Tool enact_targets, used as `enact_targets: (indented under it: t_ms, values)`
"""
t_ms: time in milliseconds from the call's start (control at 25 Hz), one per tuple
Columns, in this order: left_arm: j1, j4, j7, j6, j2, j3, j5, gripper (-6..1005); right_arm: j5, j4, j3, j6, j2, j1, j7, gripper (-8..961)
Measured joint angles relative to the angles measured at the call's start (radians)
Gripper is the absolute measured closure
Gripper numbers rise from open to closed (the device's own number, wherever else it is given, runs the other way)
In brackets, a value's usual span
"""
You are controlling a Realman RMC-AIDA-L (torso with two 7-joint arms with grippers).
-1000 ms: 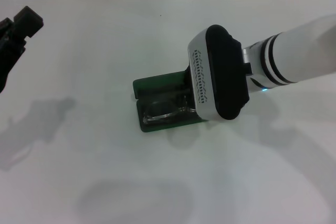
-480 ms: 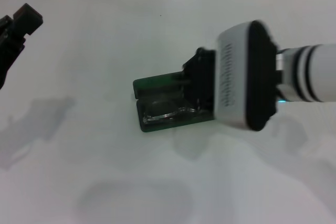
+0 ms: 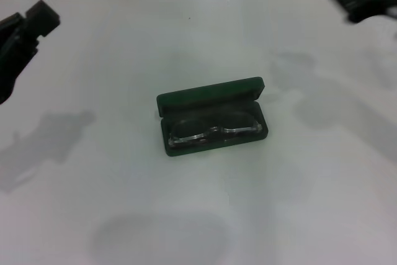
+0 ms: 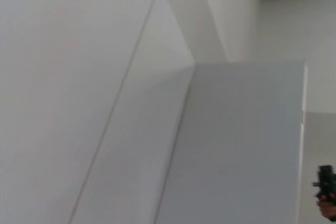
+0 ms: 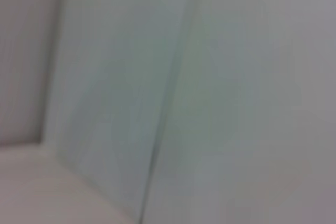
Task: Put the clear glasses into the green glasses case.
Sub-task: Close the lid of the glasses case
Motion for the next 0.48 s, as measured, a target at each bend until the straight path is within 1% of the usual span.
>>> enact_targets:
  t_ms: [40, 120, 200, 280, 320, 360, 480]
  values:
    - [-0.009, 0.000, -0.005, -0.005, 0.003, 0.000, 0.005, 939, 0.044, 0.013, 0.036, -0.020, 0.000, -0.006, -0.016, 870]
    - [-0.035, 0.000, -0.026, -0.037, 0.011, 0.000, 0.025, 939, 0.182, 0.085, 0.181, -0.127, 0.000, -0.014, -0.068, 870]
    - [-0.060, 0.003, -0.041, -0.078, 0.011, 0.000, 0.056, 939, 0.288, 0.168, 0.311, -0.248, 0.000, -0.009, -0.117, 870]
    - [-0.103, 0.005, -0.059, -0.137, 0.004, 0.000, 0.108, 939, 0.383, 0.273, 0.444, -0.389, 0.000, -0.001, -0.173, 870]
    - [-0.124, 0.005, -0.068, -0.165, 0.001, 0.002, 0.135, 939, 0.403, 0.310, 0.479, -0.434, 0.000, 0.004, -0.190, 870]
    - [-0.153, 0.006, -0.084, -0.200, -0.001, 0.004, 0.180, 920, 0.434, 0.377, 0.545, -0.504, 0.000, 0.014, -0.216, 870]
    - [-0.213, 0.008, -0.126, -0.274, -0.003, 0.006, 0.285, 862, 0.454, 0.528, 0.647, -0.626, 0.000, 0.054, -0.272, 870]
